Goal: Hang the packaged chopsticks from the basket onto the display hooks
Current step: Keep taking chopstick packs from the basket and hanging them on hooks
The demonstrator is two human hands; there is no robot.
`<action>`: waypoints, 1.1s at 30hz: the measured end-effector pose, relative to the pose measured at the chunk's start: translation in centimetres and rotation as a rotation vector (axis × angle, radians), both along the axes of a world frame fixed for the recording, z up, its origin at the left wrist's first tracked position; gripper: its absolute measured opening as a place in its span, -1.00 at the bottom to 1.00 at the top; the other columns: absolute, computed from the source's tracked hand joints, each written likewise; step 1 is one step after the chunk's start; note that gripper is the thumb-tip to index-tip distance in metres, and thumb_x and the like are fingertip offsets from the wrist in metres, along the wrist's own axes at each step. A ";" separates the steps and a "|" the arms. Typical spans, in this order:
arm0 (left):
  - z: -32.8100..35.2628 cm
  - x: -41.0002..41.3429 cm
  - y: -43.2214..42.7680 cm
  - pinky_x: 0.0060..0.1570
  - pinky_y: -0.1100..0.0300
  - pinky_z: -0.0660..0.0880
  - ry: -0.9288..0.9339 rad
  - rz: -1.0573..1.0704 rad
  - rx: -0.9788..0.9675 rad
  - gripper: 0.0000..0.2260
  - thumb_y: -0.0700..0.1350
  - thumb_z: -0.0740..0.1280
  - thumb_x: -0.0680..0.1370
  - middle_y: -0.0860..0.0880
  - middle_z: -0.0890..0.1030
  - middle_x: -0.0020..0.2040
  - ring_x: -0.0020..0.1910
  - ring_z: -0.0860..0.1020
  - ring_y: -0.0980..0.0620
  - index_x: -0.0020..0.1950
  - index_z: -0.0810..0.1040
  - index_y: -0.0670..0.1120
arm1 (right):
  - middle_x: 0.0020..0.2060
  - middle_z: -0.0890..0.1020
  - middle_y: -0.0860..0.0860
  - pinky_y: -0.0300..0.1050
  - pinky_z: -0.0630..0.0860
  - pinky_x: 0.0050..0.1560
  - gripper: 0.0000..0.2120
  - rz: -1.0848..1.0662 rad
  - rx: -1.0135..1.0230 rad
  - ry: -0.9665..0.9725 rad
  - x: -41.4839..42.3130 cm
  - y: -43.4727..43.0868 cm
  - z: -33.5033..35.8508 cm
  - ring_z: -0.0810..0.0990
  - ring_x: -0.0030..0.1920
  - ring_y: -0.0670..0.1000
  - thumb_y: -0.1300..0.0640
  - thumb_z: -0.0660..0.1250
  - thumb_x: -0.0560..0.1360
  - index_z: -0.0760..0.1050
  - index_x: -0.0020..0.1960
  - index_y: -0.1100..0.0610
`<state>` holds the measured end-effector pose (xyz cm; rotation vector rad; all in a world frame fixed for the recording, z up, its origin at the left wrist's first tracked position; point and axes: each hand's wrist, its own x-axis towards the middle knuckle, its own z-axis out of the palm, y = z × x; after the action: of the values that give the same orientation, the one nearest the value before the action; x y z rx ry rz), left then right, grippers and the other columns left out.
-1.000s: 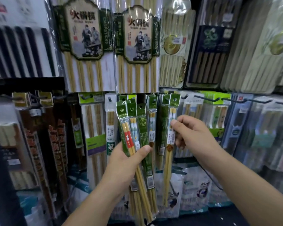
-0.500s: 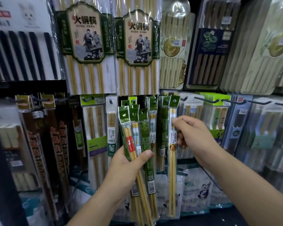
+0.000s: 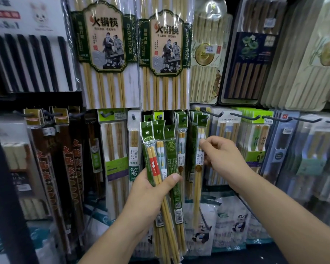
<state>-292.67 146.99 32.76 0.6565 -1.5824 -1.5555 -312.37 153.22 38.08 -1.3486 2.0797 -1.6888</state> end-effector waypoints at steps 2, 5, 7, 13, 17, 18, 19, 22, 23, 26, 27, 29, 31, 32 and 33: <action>-0.1 -0.1 0.0 -0.03 0.30 0.44 0.003 -0.004 -0.002 -0.58 0.16 0.52 0.31 0.14 0.76 -0.01 -0.02 0.68 0.28 0.11 0.61 0.06 | -0.49 0.53 -0.10 -0.35 0.43 -0.42 -0.69 -0.051 0.007 0.053 -0.5 -0.8 -0.2 0.49 -0.46 -0.20 -0.07 0.28 0.64 0.59 -0.18 0.06; -0.2 -0.1 -0.1 -0.03 0.29 0.44 -0.006 -0.010 0.002 -0.69 0.06 0.54 0.42 0.15 0.75 -0.01 -0.02 0.68 0.28 0.12 0.62 0.06 | -0.44 0.58 -0.09 -0.20 0.40 -0.30 -0.70 -0.105 -0.019 0.031 -1.1 -1.8 -0.6 0.55 -0.36 -0.15 -0.10 0.31 0.63 0.61 -0.17 0.05; -0.2 -0.1 -0.2 -0.04 0.30 0.44 -0.009 -0.016 0.006 -0.73 0.02 0.54 0.46 0.16 0.75 0.00 -0.03 0.67 0.29 0.13 0.62 0.06 | -0.39 0.60 -0.05 -0.15 0.40 -0.26 -0.69 -0.135 -0.047 0.008 -1.2 -2.1 -0.9 0.57 -0.29 -0.06 -0.11 0.34 0.61 0.61 -0.18 0.07; -0.3 -0.1 -0.2 -0.13 0.43 0.47 -0.002 -0.028 -0.001 -0.76 0.00 0.54 0.48 0.22 0.74 -0.03 -0.05 0.67 0.31 0.11 0.62 0.09 | -0.19 0.62 -0.13 -0.28 0.40 -0.23 -0.87 -0.271 -0.130 0.049 0.5 -0.4 -1.6 0.58 -0.16 -0.19 -0.06 0.41 0.56 0.54 -0.06 -0.03; -0.4 -0.2 -0.1 0.01 0.22 0.54 0.002 -0.052 -0.029 -0.80 0.02 0.56 0.44 0.18 0.75 -0.01 -0.03 0.69 0.22 0.01 0.66 0.20 | -0.20 0.65 -0.13 -0.30 0.56 -0.21 -0.95 0.021 -0.161 0.039 3.9 1.6 -1.3 0.60 -0.17 -0.20 -0.04 0.42 0.54 0.60 -0.06 -0.08; -0.4 -0.2 0.0 0.06 0.15 0.55 0.000 -0.064 -0.043 -0.78 0.05 0.56 0.41 0.15 0.75 0.00 0.00 0.70 0.19 0.00 0.66 0.27 | -0.20 0.66 -0.16 -0.32 0.57 -0.19 -0.95 0.108 -0.136 0.047 4.7 1.9 -1.2 0.61 -0.17 -0.19 -0.04 0.43 0.52 0.61 -0.06 -0.09; -0.4 -0.2 0.0 0.08 0.11 0.56 0.000 -0.077 -0.059 -0.77 0.06 0.56 0.39 0.12 0.75 0.01 0.01 0.70 0.15 -0.01 0.65 0.30 | -0.22 0.65 -0.18 -0.35 0.55 -0.19 -0.95 0.167 -0.120 0.061 5.3 2.1 -1.2 0.61 -0.20 -0.20 -0.03 0.45 0.51 0.62 -0.07 -0.07; -0.6 -0.3 0.1 0.10 0.07 0.58 0.008 -0.089 -0.076 -0.75 0.05 0.57 0.37 0.06 0.75 0.02 0.03 0.71 0.10 0.01 0.66 0.24 | -0.37 0.57 -0.16 -0.36 0.48 -0.28 -0.89 0.207 -0.120 0.072 6.0 2.2 -1.0 0.52 -0.33 -0.23 0.07 0.49 0.51 0.60 -0.16 0.03; -0.7 -0.3 0.2 0.09 0.08 0.59 0.015 -0.086 -0.071 -0.74 0.07 0.57 0.36 0.05 0.75 0.02 0.03 0.71 0.09 0.02 0.66 0.21 | -0.39 0.55 -0.16 -0.36 0.47 -0.29 -0.87 0.207 -0.118 0.062 6.0 2.2 -1.0 0.50 -0.35 -0.22 0.08 0.49 0.51 0.59 -0.17 0.05; -0.7 -0.3 0.2 -0.12 0.33 0.59 0.032 -0.057 -0.041 -0.79 0.11 0.52 0.38 0.10 0.75 -0.03 -0.04 0.70 0.16 -0.01 0.68 0.18 | -0.39 0.54 -0.10 -0.33 0.47 -0.33 -0.86 0.198 -0.127 0.007 5.5 2.3 -0.8 0.48 -0.39 -0.17 0.05 0.46 0.54 0.59 -0.18 0.04; -0.6 -0.2 0.2 -0.20 0.39 0.57 0.036 -0.040 -0.028 -0.79 0.12 0.50 0.40 0.11 0.75 -0.05 -0.07 0.70 0.20 0.00 0.69 0.12 | -0.38 0.54 -0.08 -0.31 0.47 -0.34 -0.85 0.183 -0.144 -0.019 5.2 2.3 -0.7 0.48 -0.39 -0.15 0.03 0.44 0.54 0.60 -0.19 0.01; -0.5 -0.1 0.1 -0.20 0.38 0.55 0.034 -0.009 -0.022 -0.73 0.13 0.47 0.43 0.14 0.75 -0.07 -0.09 0.68 0.26 0.00 0.70 -0.01 | -0.40 0.55 -0.06 -0.23 0.49 -0.33 -0.84 0.131 -0.188 -0.084 4.4 2.4 -0.2 0.49 -0.40 -0.12 -0.02 0.42 0.56 0.61 -0.18 -0.03; -0.4 0.0 -0.1 -0.08 0.26 0.48 0.023 0.016 -0.013 -0.73 0.15 0.47 0.43 0.16 0.75 -0.06 -0.07 0.66 0.30 -0.06 0.72 -0.03 | -0.43 0.55 -0.07 -0.15 0.48 -0.35 -0.81 0.063 -0.225 -0.147 3.6 2.3 0.3 0.48 -0.42 -0.09 -0.04 0.40 0.58 0.62 -0.20 -0.04; -0.4 0.1 -0.1 -0.04 0.24 0.45 0.018 0.023 -0.006 -0.74 0.16 0.46 0.43 0.17 0.74 -0.06 -0.07 0.65 0.32 -0.08 0.73 -0.02 | -0.45 0.54 -0.07 -0.14 0.47 -0.38 -0.78 0.038 -0.235 -0.173 3.3 2.3 0.4 0.47 -0.42 -0.06 -0.06 0.39 0.59 0.62 -0.22 -0.06; -0.4 0.1 -0.2 -0.03 0.23 0.43 0.011 0.027 -0.003 -0.73 0.17 0.46 0.42 0.19 0.74 -0.06 -0.07 0.64 0.34 -0.10 0.74 -0.01 | -0.47 0.51 -0.08 -0.15 0.45 -0.40 -0.75 0.022 -0.241 -0.192 3.0 2.2 0.5 0.45 -0.41 -0.03 -0.07 0.38 0.59 0.61 -0.26 -0.07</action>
<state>-292.55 146.81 32.35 0.6644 -1.5617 -1.5337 -309.38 155.39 38.62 -1.2066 1.7981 -2.0232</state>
